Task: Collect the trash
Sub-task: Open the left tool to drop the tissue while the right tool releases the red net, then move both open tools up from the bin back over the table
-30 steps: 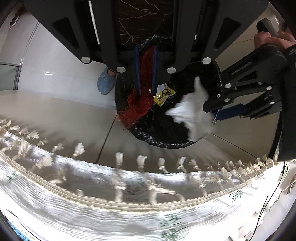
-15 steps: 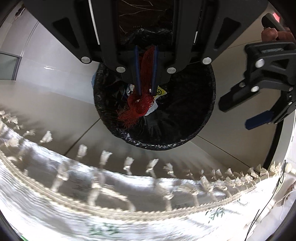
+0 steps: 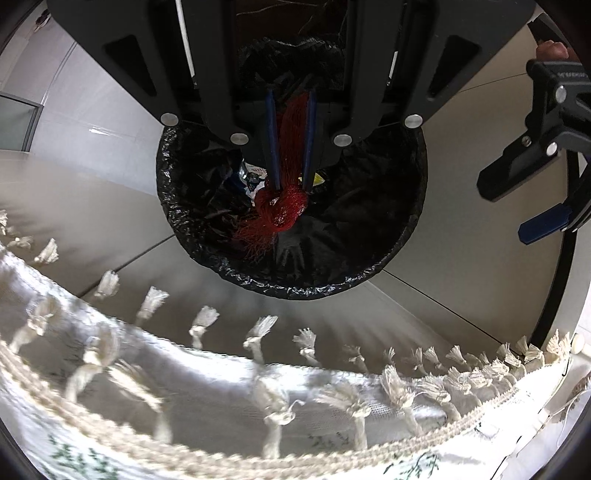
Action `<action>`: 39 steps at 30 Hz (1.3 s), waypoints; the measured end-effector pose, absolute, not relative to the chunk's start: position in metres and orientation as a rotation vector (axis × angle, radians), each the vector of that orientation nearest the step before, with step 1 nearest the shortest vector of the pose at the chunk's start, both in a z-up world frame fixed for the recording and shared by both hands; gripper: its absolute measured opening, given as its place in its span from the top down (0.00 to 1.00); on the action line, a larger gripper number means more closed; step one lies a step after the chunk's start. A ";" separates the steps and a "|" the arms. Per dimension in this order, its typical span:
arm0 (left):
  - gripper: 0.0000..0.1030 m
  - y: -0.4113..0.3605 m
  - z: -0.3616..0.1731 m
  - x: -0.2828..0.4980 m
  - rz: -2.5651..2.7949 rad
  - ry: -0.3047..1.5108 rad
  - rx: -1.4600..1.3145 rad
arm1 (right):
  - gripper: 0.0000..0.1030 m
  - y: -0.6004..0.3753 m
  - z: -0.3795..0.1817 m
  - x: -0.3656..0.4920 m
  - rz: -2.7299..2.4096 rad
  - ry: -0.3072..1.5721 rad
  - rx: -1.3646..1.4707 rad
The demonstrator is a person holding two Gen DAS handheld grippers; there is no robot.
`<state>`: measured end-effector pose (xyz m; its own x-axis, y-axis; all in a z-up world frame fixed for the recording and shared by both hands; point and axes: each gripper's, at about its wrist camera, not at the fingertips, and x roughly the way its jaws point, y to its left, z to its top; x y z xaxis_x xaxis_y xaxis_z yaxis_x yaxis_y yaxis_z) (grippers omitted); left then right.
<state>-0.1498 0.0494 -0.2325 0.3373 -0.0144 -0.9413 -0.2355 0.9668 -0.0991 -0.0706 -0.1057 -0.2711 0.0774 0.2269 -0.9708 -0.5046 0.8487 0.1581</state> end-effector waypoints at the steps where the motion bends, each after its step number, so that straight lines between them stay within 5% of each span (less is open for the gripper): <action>1: 0.06 0.050 -0.233 -0.151 0.149 1.223 -0.231 | 0.87 -0.104 -0.272 -0.071 0.555 1.390 -0.244; 25: 0.06 0.039 -0.229 -0.144 0.142 1.223 -0.200 | 0.24 -0.128 -0.233 -0.073 0.513 1.338 -0.244; 39: 0.06 0.028 -0.154 -0.131 0.090 1.145 -0.175 | 0.08 -0.171 -0.127 -0.070 0.394 1.164 -0.234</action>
<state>-0.1311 0.0276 -0.1545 0.4117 -0.0182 -0.9111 -0.1610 0.9826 -0.0924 -0.0696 -0.1710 -0.1266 0.3379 0.1798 -0.9239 -0.4185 0.9079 0.0236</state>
